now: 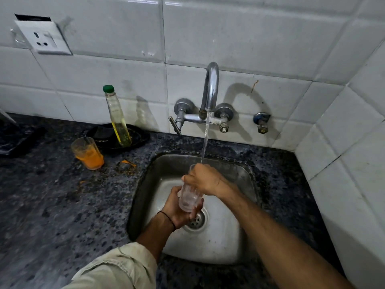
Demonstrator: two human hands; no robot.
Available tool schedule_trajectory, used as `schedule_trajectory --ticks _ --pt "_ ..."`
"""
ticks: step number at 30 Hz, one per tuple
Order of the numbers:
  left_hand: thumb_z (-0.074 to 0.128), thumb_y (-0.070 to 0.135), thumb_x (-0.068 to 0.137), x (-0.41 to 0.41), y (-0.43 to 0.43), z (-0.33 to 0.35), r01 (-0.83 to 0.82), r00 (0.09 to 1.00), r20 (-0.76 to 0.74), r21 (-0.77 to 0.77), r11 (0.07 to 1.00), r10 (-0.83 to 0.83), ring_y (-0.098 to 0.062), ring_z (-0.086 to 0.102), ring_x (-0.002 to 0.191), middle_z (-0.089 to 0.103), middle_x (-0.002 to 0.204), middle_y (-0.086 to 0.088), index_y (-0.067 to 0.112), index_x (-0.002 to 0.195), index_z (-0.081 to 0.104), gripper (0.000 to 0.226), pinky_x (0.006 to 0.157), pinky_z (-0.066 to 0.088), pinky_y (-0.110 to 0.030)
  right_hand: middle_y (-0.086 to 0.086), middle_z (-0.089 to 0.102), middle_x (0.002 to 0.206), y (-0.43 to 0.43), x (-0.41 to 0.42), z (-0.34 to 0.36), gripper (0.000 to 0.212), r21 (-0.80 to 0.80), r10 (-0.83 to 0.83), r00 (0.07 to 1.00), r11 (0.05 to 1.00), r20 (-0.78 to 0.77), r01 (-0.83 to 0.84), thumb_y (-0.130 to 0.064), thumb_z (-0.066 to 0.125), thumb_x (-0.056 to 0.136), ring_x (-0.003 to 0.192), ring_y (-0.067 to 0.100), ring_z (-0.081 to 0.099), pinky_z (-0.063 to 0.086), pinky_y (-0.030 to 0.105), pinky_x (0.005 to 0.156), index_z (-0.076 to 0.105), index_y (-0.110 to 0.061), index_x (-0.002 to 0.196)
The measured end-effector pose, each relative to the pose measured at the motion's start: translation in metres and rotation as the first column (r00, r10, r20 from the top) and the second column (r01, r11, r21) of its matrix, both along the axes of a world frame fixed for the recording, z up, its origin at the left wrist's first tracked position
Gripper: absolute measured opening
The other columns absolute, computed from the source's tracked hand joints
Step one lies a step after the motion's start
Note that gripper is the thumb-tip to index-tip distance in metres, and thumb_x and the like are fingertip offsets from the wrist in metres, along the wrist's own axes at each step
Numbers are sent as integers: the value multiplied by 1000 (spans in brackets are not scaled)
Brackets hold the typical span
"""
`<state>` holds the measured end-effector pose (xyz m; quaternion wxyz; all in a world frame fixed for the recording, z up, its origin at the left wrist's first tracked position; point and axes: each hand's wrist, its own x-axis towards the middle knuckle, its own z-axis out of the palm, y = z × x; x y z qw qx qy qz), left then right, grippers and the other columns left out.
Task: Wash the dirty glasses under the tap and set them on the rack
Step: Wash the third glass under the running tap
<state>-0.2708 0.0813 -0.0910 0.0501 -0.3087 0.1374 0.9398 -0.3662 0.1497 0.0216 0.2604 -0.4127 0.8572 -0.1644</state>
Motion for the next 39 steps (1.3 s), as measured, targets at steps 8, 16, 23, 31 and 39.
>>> schedule_trajectory --ticks 8,16,23,31,39 --pt "40 30 93 -14 -7 4 -199 979 -62 -93 976 193 -27 61 80 66 95 -17 3 108 60 36 62 56 -32 -9 46 46 7 -2 1 44 -126 -94 991 986 94 106 -36 63 91 42 2 41 31 25 49 54 -19 52" --pt "45 34 94 -12 -24 9 161 969 243 -489 857 -43 -25 59 77 65 85 -13 8 102 66 34 67 47 -32 -9 57 68 13 -4 13 41 72 149 988 987 -42 -145 -44 66 90 64 10 55 41 29 65 52 -26 56" --pt "54 16 97 -66 -77 97 -83 986 -16 -905 416 163 -18 52 58 58 76 -10 12 94 54 5 49 41 -25 -6 74 77 11 -12 46 28 72 195 972 980 -132 -186 -46 64 93 78 10 70 53 29 74 63 -25 75" --pt "53 32 96 -88 -99 123 368 916 260 -848 -381 306 -41 63 98 68 105 -18 11 111 62 27 82 52 -43 -4 66 78 4 -22 65 38 142 197 947 976 -254 -165 -51 60 94 66 9 58 39 27 59 53 -24 69" --pt "40 24 100 -81 -86 121 373 919 249 -797 -475 305 -44 61 100 65 107 -21 11 118 56 27 77 46 -43 0 73 76 3 -33 43 42 -75 61 994 995 -90 -68 -52 61 90 72 18 68 56 39 76 68 -15 72"
